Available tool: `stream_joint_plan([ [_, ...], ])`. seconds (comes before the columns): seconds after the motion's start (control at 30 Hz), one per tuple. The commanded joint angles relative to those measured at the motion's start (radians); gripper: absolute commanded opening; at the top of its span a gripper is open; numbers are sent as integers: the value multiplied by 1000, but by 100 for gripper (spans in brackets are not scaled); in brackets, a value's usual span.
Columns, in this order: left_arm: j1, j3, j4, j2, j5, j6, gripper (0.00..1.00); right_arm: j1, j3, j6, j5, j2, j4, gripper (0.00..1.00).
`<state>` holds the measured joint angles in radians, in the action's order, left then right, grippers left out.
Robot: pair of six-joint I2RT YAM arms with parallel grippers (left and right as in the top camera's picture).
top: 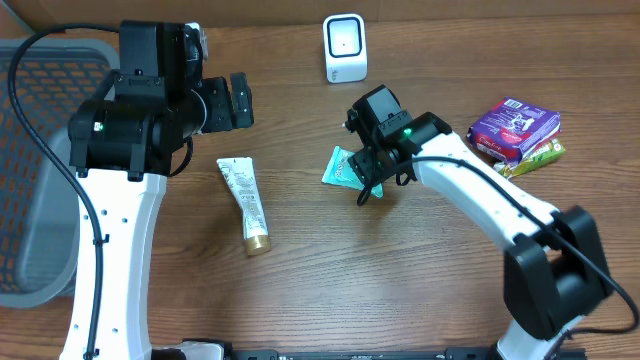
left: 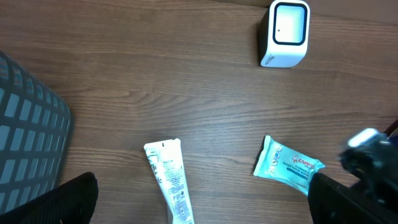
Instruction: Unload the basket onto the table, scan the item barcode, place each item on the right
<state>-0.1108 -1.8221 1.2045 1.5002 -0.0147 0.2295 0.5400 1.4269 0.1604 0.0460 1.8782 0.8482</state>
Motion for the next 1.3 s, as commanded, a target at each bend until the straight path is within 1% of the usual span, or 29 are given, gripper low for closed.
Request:
stream_joint_plan([
  [0.0,-1,-14,-3,5,7,-13,100,-41,-6,163,-78,35,-15,72],
  [0.1,-1,-14,-3,5,7,-13,99,-89,-6,170,-81,53,-22,72],
  [0.17,-1,-14,-3,5,7,-13,99,-125,-6,171,-131,63,-36,75],
  [0.2,-1,-14,-3,5,7,-13,100,-141,-6,170,-172,65,-43,76],
  [0.23,-1,-14,-3,5,7,-13,100,-170,-6,170,-266,77,-55,79],
  [0.4,-1,-14,-3,5,7,-13,100,-208,-6,169,-456,129,-68,80],
  [0.63,-1,-14,-3,5,7,-13,99,-208,-6,146,-483,227,-69,80],
  [0.83,-1,-14,-3,5,7,-13,100,-208,-6,101,-517,257,-87,80],
  [0.97,-1,-14,-3,5,7,-13,100,-208,-6,100,-569,277,-97,80],
  [1.03,-1,-14,-3,5,7,-13,100,-208,-6,89,-580,291,-99,78],
  [1.07,-1,-14,-3,5,7,-13,99,-208,-6,80,-580,295,-100,77],
  [1.1,-1,-14,-3,5,7,-13,100,-208,-6,74,-579,307,-103,72],
  [1.13,-1,-14,-3,5,7,-13,100,-208,-6,71,-579,325,-106,51],
  [1.17,-1,-14,-3,5,7,-13,99,-208,-6,63,-581,334,-106,39],
  [1.2,-1,-14,-3,5,7,-13,99,-208,-6,37,-580,356,-107,25],
  [1.27,-1,-14,-3,5,7,-13,99,-211,-6,21,-581,374,-107,13],
])
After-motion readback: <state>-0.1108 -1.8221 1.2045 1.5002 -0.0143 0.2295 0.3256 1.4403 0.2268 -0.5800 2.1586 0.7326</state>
